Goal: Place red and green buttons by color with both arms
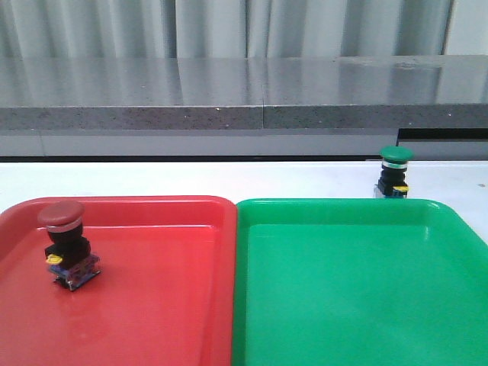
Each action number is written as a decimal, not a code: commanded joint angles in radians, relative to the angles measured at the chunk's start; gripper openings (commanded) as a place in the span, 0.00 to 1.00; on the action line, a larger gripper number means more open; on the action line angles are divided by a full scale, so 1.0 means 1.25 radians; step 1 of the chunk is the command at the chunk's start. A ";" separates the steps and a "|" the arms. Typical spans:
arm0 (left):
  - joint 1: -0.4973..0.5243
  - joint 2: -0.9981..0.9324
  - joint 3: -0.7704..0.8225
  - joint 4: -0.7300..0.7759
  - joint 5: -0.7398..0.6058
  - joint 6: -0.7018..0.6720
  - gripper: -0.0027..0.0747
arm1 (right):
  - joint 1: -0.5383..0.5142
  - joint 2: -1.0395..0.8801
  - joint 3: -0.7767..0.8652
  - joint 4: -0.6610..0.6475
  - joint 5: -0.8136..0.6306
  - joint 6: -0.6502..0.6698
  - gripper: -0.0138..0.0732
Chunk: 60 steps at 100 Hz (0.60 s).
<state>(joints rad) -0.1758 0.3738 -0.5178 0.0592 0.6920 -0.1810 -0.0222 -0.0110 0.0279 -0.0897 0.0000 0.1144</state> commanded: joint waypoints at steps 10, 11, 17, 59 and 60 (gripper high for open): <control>0.033 -0.093 0.068 0.020 -0.131 -0.009 0.01 | -0.002 -0.018 -0.015 -0.007 -0.058 -0.001 0.08; 0.033 -0.097 0.080 0.020 -0.142 -0.009 0.01 | -0.002 -0.018 -0.015 -0.007 -0.058 -0.001 0.08; 0.045 -0.126 0.131 0.024 -0.251 -0.009 0.01 | -0.002 -0.018 -0.015 -0.007 -0.058 -0.001 0.08; 0.122 -0.270 0.384 -0.017 -0.549 0.028 0.01 | -0.002 -0.018 -0.015 -0.007 -0.058 -0.001 0.08; 0.122 -0.277 0.392 -0.017 -0.554 0.028 0.01 | -0.002 -0.018 -0.015 -0.007 -0.058 -0.001 0.08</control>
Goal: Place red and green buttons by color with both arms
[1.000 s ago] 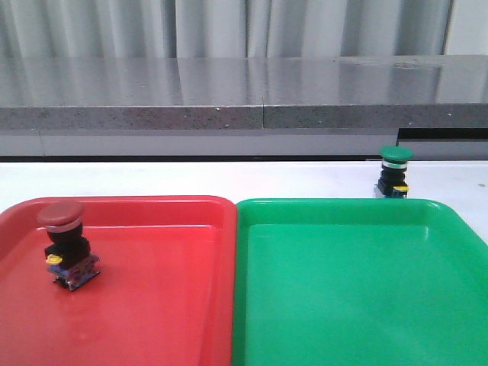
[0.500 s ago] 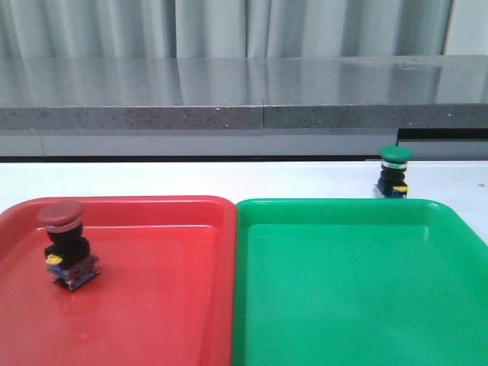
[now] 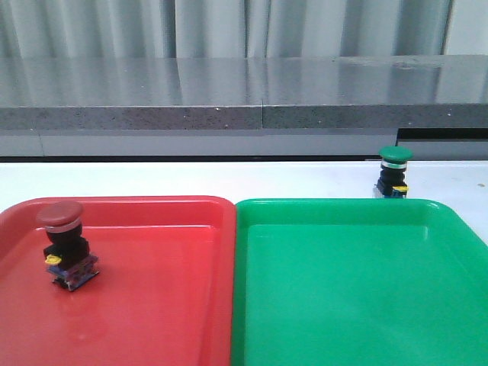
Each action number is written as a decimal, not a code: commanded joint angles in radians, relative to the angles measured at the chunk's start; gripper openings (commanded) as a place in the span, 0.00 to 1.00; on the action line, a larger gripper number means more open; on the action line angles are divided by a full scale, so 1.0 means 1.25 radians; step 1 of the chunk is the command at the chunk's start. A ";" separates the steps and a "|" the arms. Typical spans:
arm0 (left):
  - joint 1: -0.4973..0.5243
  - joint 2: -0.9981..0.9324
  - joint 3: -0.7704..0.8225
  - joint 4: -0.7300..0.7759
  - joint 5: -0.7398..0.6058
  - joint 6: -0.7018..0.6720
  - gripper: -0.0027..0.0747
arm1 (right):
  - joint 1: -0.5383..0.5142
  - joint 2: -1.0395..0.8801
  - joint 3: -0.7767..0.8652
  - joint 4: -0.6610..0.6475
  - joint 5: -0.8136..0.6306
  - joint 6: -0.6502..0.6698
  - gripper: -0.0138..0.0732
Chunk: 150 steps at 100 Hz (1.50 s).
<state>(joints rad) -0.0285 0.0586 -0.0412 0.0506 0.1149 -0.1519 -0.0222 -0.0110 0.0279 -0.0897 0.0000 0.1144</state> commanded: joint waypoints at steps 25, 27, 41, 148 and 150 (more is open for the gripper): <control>0.001 -0.071 0.043 -0.024 -0.092 0.005 0.01 | -0.002 -0.017 -0.015 -0.007 -0.058 -0.001 0.08; 0.001 -0.071 0.043 -0.024 -0.092 0.005 0.01 | -0.002 -0.017 -0.015 -0.007 -0.058 -0.001 0.08; 0.001 -0.071 0.043 -0.024 -0.092 0.005 0.01 | -0.002 -0.017 -0.015 -0.007 -0.058 -0.001 0.08; 0.001 -0.071 0.043 -0.024 -0.092 0.005 0.01 | -0.002 0.313 -0.386 -0.003 0.301 -0.002 0.08; 0.001 -0.071 0.043 -0.024 -0.092 0.005 0.01 | -0.002 0.337 -0.402 -0.003 0.315 -0.002 0.08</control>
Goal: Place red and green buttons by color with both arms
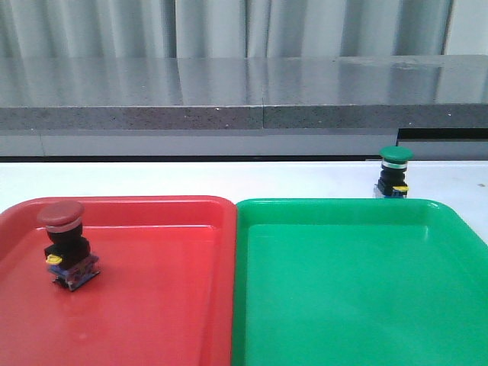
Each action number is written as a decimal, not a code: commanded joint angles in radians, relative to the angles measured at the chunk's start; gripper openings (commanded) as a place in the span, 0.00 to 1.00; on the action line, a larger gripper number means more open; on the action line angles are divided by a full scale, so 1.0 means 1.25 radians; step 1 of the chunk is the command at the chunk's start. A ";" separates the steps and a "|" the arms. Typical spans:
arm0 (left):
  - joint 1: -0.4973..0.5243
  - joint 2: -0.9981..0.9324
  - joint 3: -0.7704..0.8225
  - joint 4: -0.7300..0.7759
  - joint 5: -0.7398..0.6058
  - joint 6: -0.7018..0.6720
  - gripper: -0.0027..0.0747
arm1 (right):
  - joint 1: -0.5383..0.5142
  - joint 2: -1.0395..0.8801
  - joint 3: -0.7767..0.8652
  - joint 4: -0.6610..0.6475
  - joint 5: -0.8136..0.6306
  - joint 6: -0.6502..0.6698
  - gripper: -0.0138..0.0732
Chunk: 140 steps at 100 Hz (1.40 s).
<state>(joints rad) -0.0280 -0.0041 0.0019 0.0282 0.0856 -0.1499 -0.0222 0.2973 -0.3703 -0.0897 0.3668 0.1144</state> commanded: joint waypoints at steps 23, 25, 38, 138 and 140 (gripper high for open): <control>0.000 -0.021 0.009 -0.006 -0.068 0.003 0.01 | 0.018 0.343 -0.222 0.037 0.065 -0.004 0.09; 0.000 -0.021 0.009 -0.006 -0.068 0.003 0.01 | 0.025 0.367 -0.235 0.037 0.066 -0.005 0.09; 0.000 -0.021 0.009 -0.006 -0.068 0.003 0.01 | 0.079 0.510 -0.313 0.037 0.085 -0.008 0.15; 0.000 -0.021 0.009 -0.006 -0.068 0.003 0.01 | 0.128 1.294 -1.001 0.174 0.439 -0.012 0.85; 0.000 -0.021 0.009 -0.006 -0.068 0.003 0.01 | 0.128 1.301 -1.008 0.174 0.444 -0.012 0.85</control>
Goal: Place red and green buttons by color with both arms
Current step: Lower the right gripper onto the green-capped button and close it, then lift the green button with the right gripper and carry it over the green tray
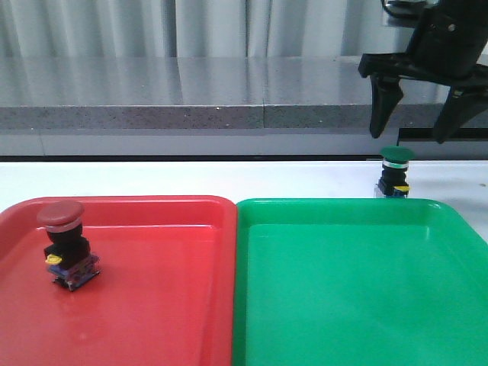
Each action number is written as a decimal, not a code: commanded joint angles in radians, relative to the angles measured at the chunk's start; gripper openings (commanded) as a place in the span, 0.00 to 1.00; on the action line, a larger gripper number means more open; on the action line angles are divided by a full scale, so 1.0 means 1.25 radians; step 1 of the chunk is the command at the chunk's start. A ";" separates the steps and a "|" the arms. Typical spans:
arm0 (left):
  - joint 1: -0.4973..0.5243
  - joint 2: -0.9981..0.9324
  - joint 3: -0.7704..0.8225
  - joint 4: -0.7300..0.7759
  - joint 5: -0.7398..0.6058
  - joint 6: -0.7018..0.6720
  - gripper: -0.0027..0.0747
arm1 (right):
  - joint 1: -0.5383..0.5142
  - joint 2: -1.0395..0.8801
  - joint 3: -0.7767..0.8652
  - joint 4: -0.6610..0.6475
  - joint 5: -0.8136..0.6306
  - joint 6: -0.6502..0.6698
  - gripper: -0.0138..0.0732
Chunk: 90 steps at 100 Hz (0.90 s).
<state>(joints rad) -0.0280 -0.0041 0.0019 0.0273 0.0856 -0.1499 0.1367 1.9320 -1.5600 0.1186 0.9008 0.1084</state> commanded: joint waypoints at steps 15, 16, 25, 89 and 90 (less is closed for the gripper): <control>0.000 -0.021 0.009 -0.005 -0.068 0.003 0.01 | 0.001 0.043 -0.087 0.009 0.035 -0.007 0.81; 0.000 -0.021 0.009 -0.005 -0.068 0.003 0.01 | 0.001 0.045 -0.087 0.009 0.034 -0.007 0.81; 0.000 -0.021 0.009 -0.005 -0.068 0.003 0.01 | 0.000 0.052 -0.088 0.009 0.026 -0.007 0.70; 0.000 -0.021 0.009 -0.005 -0.068 0.003 0.01 | 0.001 -0.091 -0.109 0.014 0.082 -0.007 0.33; 0.000 -0.021 0.009 -0.005 -0.068 0.003 0.01 | 0.001 -0.095 -0.109 0.014 0.082 -0.007 0.33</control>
<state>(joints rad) -0.0280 -0.0041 0.0019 0.0273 0.0856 -0.1499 0.1367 1.9373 -1.6578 0.1242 0.9897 0.1077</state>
